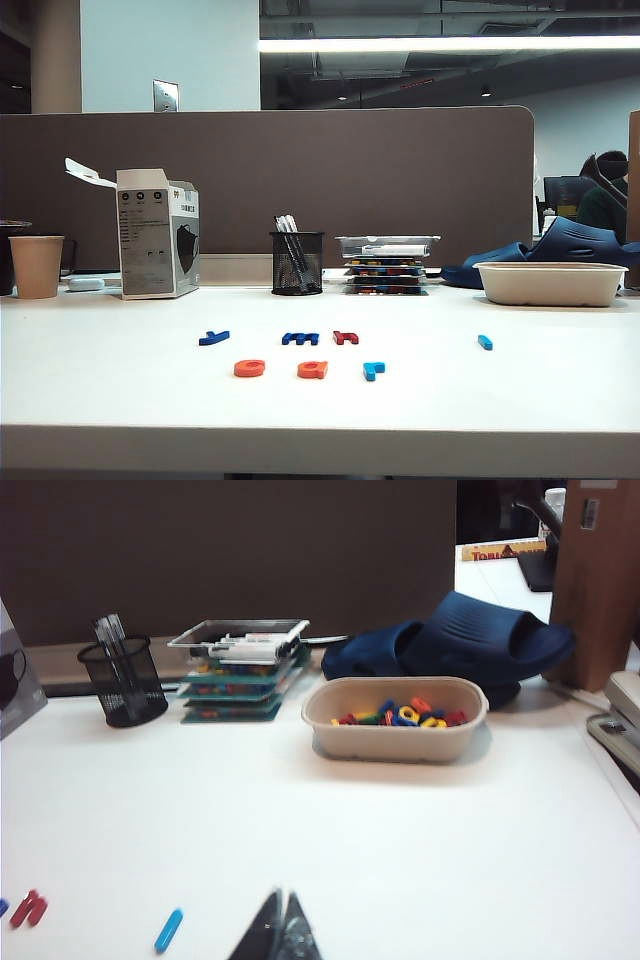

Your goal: Select the appropriate letters from the row of letter magnets placed on the table to arrange into the word "car".

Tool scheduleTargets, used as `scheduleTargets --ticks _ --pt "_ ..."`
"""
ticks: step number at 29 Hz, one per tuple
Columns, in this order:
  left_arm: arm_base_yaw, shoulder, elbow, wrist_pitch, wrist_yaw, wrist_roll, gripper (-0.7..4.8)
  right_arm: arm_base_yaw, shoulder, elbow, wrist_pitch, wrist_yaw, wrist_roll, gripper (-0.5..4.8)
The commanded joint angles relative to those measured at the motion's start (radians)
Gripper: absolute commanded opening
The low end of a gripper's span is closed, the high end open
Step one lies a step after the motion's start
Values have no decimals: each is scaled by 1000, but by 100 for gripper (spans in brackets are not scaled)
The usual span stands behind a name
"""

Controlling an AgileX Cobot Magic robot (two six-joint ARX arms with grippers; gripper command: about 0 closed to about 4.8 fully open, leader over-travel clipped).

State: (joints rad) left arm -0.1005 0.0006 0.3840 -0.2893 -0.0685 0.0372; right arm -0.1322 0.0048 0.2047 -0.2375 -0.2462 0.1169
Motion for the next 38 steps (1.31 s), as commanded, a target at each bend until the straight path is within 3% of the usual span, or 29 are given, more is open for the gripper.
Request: scheduleTargets --ticks 1,5,9,24,38 --pt "0 2 -90 122 2 -45 -6 1 -7 -92 159 13 -16 -2" --pt "0 2 -219 328 55 -18 -6 1 -7 -203 302 47 -45 -2" --pt "0 2 -286 424 73 -9 -6 1 -5 -205 271 71 -76 -2" --pt "1 2 -377 445 67 63 -6 0 -6 -205 227 71 -95 -1" --pt "1 2 -377 426 72 57 -5 0 -6 -205 217 69 -95 -1"
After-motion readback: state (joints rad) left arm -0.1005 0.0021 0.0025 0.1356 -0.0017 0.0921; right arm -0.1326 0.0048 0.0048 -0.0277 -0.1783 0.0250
